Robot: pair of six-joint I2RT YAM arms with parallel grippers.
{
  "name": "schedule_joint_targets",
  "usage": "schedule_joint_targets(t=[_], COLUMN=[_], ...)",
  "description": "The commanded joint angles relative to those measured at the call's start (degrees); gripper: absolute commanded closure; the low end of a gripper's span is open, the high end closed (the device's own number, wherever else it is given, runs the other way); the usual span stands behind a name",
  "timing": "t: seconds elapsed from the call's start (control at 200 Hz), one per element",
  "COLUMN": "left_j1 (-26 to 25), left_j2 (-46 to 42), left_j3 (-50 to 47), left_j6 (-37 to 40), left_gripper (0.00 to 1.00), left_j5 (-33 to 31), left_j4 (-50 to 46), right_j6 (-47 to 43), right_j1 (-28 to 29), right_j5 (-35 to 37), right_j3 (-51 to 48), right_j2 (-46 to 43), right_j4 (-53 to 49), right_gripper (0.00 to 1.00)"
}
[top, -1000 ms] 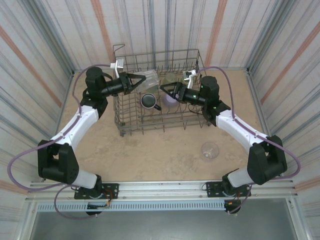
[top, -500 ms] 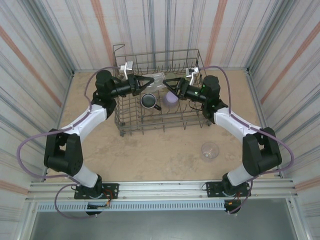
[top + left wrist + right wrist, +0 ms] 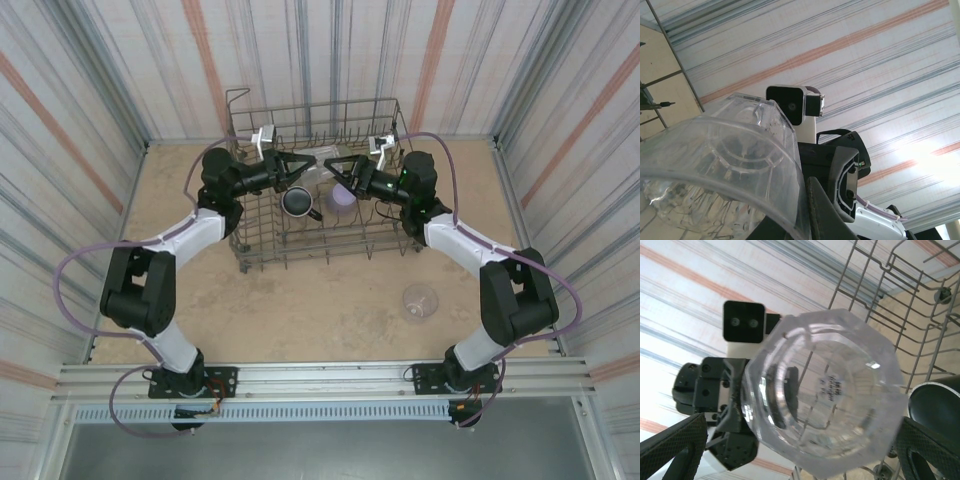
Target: Load the cups into the dish rack
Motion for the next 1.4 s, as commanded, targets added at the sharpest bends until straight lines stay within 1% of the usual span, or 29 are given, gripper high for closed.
schedule_joint_targets(t=[0.0,0.07,0.18,0.271,0.301,0.526,0.596,0.782,0.837,0.857,0.897,0.962,1.042,1.122,1.187,1.308,1.373,1.393], left_j1=[-0.35,-0.53,-1.05,-1.73,-1.97,-3.08,-3.08,-3.08,-3.08,-3.08,-3.08,-2.82,-2.13,-1.24,-0.62,0.77,1.98,2.29], left_j2=[1.4,2.52,3.69,4.35,4.58,5.32,5.36,5.97,6.06,6.11,6.06,5.52,3.86,0.92,-2.2,-8.94,-12.73,-13.91], left_j3=[-0.54,-0.7,-0.86,-0.54,-0.49,0.06,-0.15,-0.2,-0.12,-0.1,0.01,0.23,-0.02,-0.49,-0.58,0.46,1.22,1.22], left_j6=[-4.47,-6.25,-7.5,-8.24,-8.36,-9.0,-9.01,-9.5,-9.76,-9.83,-9.96,-9.87,-8.75,-5.22,-0.65,11.03,17.46,18.95], left_gripper=[1.0,1.0,1.0,1.0,1.0,1.0,1.0,1.0,0.9,0.86,0.76,0.57,0.43,0.28,0.21,0.09,0.07,0.05], left_j5=[1.08,0.77,0.37,0.25,0.12,-0.07,-0.19,-0.36,-0.34,-0.36,-0.34,-0.08,-0.16,-0.01,0.1,0.07,-1.26,-2.16], left_j4=[9.88,12.47,14.84,15.75,15.97,16.49,16.54,16.39,16.42,16.35,16.39,15.75,13.77,8.35,1.39,-16.82,-26.85,-29.28], right_j6=[1.85,2.92,4.35,4.38,6.56,8.59,8.69,6.84,5.5,5.45,2.23,-0.74,-4.78,-9.1,-13.0,-20.08,-22.71,-23.34], right_j1=[-0.11,-0.15,-0.22,-0.26,-0.4,-1.07,-1.2,-1.16,-1.19,-1.17,-1.19,-0.98,-0.68,-0.09,0.52,1.83,2.55,2.64], right_j5=[-1.54,-1.6,-1.39,-0.96,-0.91,0.44,0.85,2.23,2.57,2.63,2.75,3.16,3.69,4.26,4.87,6.4,7.16,7.44], right_j3=[2.53,2.68,2.71,2.46,2.39,1.49,1.29,-0.16,-0.28,-0.27,-0.25,0.19,1.4,3.16,5.04,8.6,10.19,10.6], right_j2=[1.51,2.17,3.16,3.84,4.16,5.45,5.41,3.79,2.76,2.41,1.63,0.3,-1.12,-2.11,-2.57,-2.91,-2.93,-2.82], right_j4=[3.5,5.2,7.94,9.84,10.63,16.5,16.84,15.99,14.16,13.23,11.36,7.51,1.63,-4.09,-9.06,-18.6,-21.81,-22.62], right_gripper=[0.01,0.01,0.07,0.1,0.12,0.23,0.28,0.51,0.55,0.56,0.58,0.6,0.6,0.61,0.61,0.62,0.62,0.62])
